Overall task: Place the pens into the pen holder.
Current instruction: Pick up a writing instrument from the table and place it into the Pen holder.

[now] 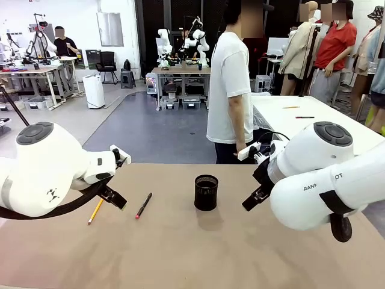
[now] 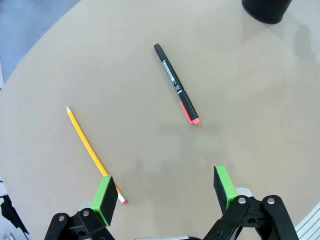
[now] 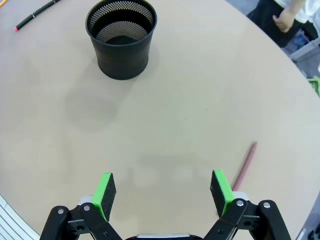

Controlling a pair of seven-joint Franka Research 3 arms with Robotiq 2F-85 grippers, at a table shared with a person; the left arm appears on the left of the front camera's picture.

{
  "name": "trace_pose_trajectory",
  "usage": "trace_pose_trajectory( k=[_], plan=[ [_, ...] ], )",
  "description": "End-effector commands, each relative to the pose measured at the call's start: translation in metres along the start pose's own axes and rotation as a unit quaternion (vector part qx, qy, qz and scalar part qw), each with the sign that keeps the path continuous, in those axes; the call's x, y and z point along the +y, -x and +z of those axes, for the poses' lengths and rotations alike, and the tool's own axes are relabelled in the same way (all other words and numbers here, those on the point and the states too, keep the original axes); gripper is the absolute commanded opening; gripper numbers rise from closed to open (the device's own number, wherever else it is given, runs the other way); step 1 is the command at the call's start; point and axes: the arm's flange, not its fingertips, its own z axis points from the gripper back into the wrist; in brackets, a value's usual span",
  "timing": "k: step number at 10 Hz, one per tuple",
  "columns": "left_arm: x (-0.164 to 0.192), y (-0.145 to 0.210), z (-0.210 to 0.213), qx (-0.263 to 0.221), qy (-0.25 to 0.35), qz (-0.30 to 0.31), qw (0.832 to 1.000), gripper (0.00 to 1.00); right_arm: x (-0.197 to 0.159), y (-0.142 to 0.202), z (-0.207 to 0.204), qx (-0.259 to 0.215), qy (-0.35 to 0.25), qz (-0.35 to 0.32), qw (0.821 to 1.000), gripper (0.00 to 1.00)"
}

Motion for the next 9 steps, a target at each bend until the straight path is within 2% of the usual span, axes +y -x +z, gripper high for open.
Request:
trace_pose_trajectory(
  k=[1,8,9],
  plan=[
    [0.0003,0.0000,0.0001,0.000,0.000,0.000,1.000,1.00,-0.0001,-0.0001,0.0002,0.000,0.000,0.000,1.000,1.00],
    [-0.0001,0.0000,0.0000,0.000,0.000,0.000,1.000,1.00,0.0000,0.0000,0.0000,0.000,0.000,0.000,1.000,1.00],
    [-0.0030,0.0001,0.0066,-0.009,0.011,-0.028,1.000,1.00,0.0050,-0.0004,0.0010,0.001,-0.022,0.000,1.000,1.00]
  ],
)
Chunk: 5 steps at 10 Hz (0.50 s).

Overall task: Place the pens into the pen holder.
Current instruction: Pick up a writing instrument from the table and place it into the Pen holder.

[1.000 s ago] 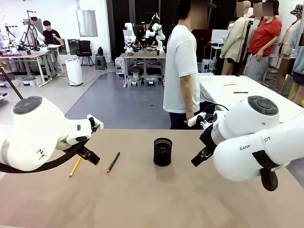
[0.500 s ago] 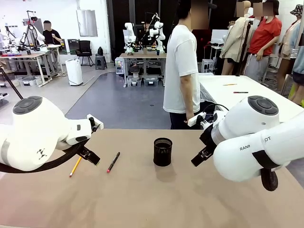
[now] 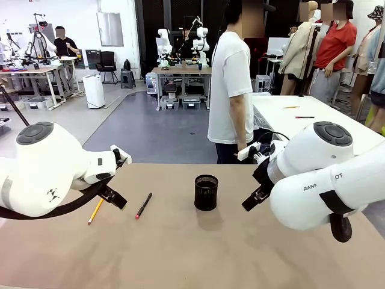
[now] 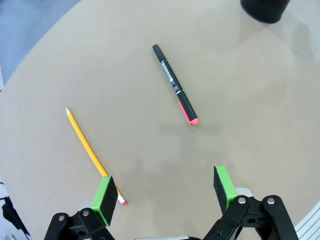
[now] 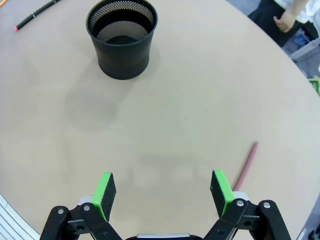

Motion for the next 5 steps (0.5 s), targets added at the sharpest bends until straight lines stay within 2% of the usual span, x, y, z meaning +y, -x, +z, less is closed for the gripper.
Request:
trace_pose_trajectory(
  k=[1,5],
  plan=[
    [0.000,0.001,0.012,-0.019,0.005,-0.044,0.999,1.00,0.001,-0.003,0.005,-0.004,-0.045,0.001,0.999,1.00],
    [-0.006,0.012,0.045,-0.105,0.001,-0.140,0.984,1.00,0.001,-0.014,0.030,-0.018,-0.104,0.005,0.994,1.00]
  ],
)
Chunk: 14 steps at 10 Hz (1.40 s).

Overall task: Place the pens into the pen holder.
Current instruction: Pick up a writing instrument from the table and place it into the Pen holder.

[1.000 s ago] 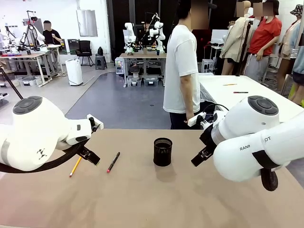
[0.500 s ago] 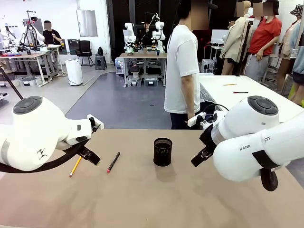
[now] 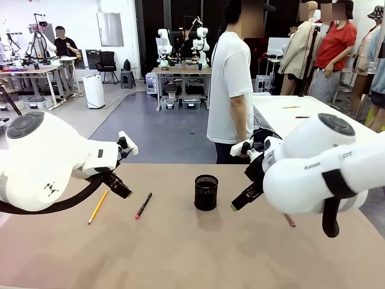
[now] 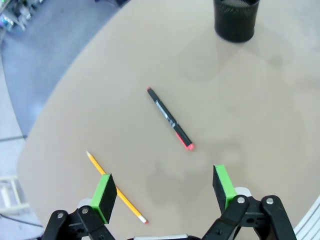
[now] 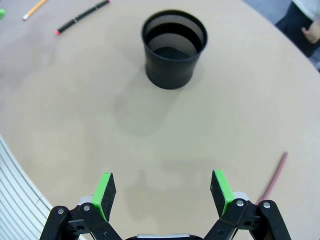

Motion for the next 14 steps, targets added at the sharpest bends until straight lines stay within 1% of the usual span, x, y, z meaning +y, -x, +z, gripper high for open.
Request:
trace_pose_trajectory(
  k=[1,3,4,5,6,8,9,10,14],
  plan=[
    [-0.004,0.041,0.022,-0.053,0.008,-0.051,0.997,1.00,-0.024,-0.012,0.025,0.001,-0.041,0.014,0.999,1.00],
    [-0.008,0.055,0.030,-0.098,0.024,-0.099,0.990,1.00,-0.039,-0.015,0.051,-0.006,-0.062,0.026,0.998,1.00],
    [-0.008,0.059,0.031,-0.108,0.030,-0.110,0.988,1.00,-0.052,-0.016,0.061,-0.006,-0.074,0.035,0.997,1.00],
    [-0.006,0.065,0.032,-0.114,0.035,-0.128,0.985,1.00,-0.064,-0.014,0.069,-0.010,-0.069,0.043,0.997,1.00],
    [-0.001,-0.017,0.015,-0.080,0.010,-0.098,0.992,1.00,-0.080,-0.013,0.077,-0.016,-0.080,0.047,0.996,1.00],
    [-0.001,-0.017,0.015,-0.080,0.010,-0.098,0.992,1.00,-0.105,-0.005,0.088,-0.031,-0.110,0.065,0.991,1.00],
    [-0.001,-0.017,0.015,-0.080,0.010,-0.098,0.992,1.00,-0.117,-0.003,0.091,-0.032,-0.116,0.085,0.989,1.00],
    [-0.001,-0.017,0.015,-0.080,0.010,-0.098,0.992,1.00,-0.090,-0.006,0.088,-0.018,-0.078,0.051,0.995,1.00],
    [-0.001,-0.017,0.015,-0.080,0.010,-0.098,0.992,1.00,-0.090,-0.006,0.088,-0.018,-0.078,0.051,0.995,1.00]
  ],
)
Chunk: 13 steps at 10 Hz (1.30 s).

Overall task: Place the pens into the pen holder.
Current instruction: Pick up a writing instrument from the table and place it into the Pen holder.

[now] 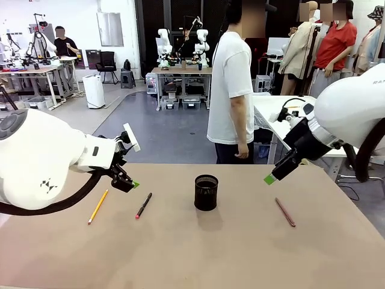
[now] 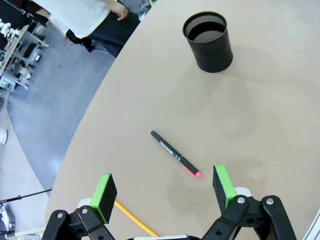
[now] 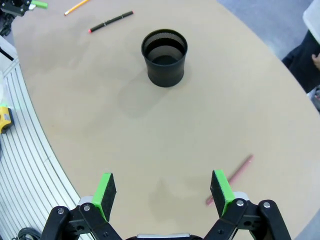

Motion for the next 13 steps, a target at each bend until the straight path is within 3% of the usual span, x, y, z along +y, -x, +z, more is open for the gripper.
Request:
trace_pose_trajectory(
  k=[1,2,3,4,6,9,13],
  plan=[
    [-0.001,-0.003,0.002,0.001,-0.003,0.009,1.000,1.00,-0.001,0.000,0.000,-0.010,0.000,-0.015,1.000,1.00],
    [0.000,0.000,0.000,0.000,0.000,0.000,1.000,1.00,-0.001,0.000,0.000,-0.010,0.000,-0.015,1.000,1.00],
    [0.000,0.001,0.007,0.012,0.075,-0.034,0.997,1.00,0.000,0.000,0.000,0.001,0.002,0.000,1.000,1.00],
    [0.009,0.001,0.016,0.019,0.156,-0.005,0.988,1.00,0.000,-0.006,0.002,-0.001,-0.025,0.021,0.999,1.00],
    [0.025,-0.002,0.030,0.018,0.214,0.001,0.977,1.00,-0.007,-0.017,0.013,-0.007,-0.049,0.044,0.998,1.00],
    [0.057,0.010,0.049,-0.018,0.222,0.025,0.975,1.00,-0.011,-0.030,0.042,-0.043,-0.057,0.066,0.995,1.00],
    [0.091,0.028,0.081,-0.064,0.191,0.043,0.979,1.00,-0.037,-0.024,0.083,-0.078,-0.075,0.075,0.991,1.00]
  ],
)
